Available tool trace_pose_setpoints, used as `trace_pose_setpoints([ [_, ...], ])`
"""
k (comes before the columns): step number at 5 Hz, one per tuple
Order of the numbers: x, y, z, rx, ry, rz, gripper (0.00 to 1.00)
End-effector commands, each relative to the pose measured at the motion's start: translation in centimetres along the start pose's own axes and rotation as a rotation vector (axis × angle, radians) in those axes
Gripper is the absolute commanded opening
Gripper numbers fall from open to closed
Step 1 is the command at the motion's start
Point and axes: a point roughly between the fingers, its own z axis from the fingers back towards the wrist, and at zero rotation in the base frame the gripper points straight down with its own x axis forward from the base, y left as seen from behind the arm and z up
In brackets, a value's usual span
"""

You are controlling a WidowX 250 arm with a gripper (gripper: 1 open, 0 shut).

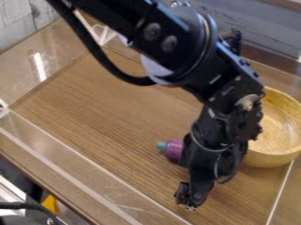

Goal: Put the purple eggplant in the brown bowl

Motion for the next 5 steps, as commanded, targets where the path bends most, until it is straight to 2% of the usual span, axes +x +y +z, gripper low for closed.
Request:
trace_pose_setpoints([
  [1,1.5,0.1,0.7,0.029,-0.035,-0.035,1.0],
  [2,2.4,-0.2,0.6,0.034,-0.043,-0.068,1.0],
  [4,3.0,0.8,-0.2,0.039,-0.052,-0.057,1.0],
  [5,3.0,1.0,0.4,0.043,-0.055,-0.057,1.0],
])
